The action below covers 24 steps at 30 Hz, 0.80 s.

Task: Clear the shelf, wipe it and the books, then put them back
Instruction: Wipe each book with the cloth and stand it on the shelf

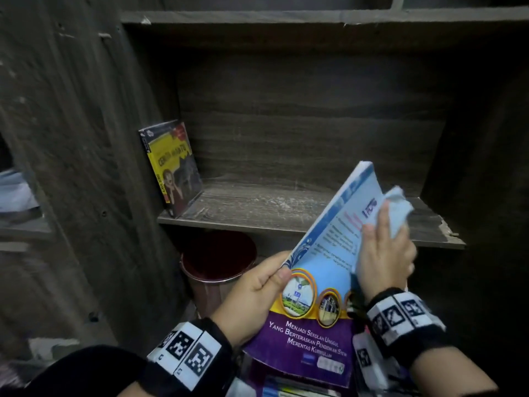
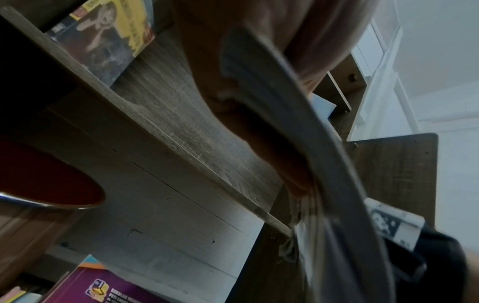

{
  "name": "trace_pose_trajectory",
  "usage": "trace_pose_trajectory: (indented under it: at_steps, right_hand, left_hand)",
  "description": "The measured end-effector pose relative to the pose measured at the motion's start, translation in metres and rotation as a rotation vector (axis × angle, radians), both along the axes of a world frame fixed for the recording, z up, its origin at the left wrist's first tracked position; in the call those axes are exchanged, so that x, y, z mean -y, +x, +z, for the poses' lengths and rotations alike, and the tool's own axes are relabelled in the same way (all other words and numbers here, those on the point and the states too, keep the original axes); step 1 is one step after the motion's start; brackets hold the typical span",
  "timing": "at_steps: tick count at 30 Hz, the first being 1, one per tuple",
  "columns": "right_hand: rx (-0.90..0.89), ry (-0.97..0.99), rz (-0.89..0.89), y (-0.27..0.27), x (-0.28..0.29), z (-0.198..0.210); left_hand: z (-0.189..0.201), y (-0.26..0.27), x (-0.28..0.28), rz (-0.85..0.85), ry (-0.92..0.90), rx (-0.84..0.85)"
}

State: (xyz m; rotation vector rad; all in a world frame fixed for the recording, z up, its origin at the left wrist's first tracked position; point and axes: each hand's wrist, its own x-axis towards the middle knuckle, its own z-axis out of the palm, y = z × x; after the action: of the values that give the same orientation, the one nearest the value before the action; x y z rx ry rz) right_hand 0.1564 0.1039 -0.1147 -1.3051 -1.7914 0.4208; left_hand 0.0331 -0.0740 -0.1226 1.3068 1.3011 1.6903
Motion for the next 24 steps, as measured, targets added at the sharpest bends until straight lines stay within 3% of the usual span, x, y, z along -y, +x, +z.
trace_pose_trajectory:
  at_steps: [2, 4, 8, 10, 12, 15, 17, 20, 24]
  right_hand:
    - [-0.056, -0.101, -0.083, 0.002, 0.000, 0.003]
    - [-0.020, -0.024, -0.029, -0.004, 0.023, 0.003]
    - [0.055, 0.451, 0.444, -0.016, 0.072, -0.011]
    - [0.059, 0.611, 0.549, -0.014, 0.060, -0.013]
    - [0.007, 0.577, 0.402, -0.010, 0.040, -0.010]
    - [-0.113, 0.166, 0.063, 0.000, 0.012, 0.000]
    - [-0.174, -0.049, -0.051, 0.003, 0.009, 0.002]
    - [-0.082, 0.086, 0.062, -0.008, 0.038, -0.004]
    - [0.123, 0.417, 0.438, -0.017, 0.095, -0.033]
  left_hand:
    - [-0.001, 0.003, 0.001, -0.030, -0.023, 0.002]
    - [-0.003, 0.006, 0.000, -0.039, -0.037, 0.002]
    - [-0.005, 0.007, -0.002, -0.005, -0.028, -0.012]
    - [-0.003, 0.005, -0.001, -0.007, -0.028, -0.003]
    - [-0.001, 0.005, 0.001, -0.023, -0.022, 0.004]
    - [0.002, 0.007, 0.004, -0.056, -0.020, -0.010]
    - [0.001, 0.010, 0.005, -0.068, -0.023, -0.016]
    - [-0.001, 0.012, 0.002, -0.030, -0.011, -0.009]
    - [0.002, 0.008, 0.000, 0.058, 0.066, 0.056]
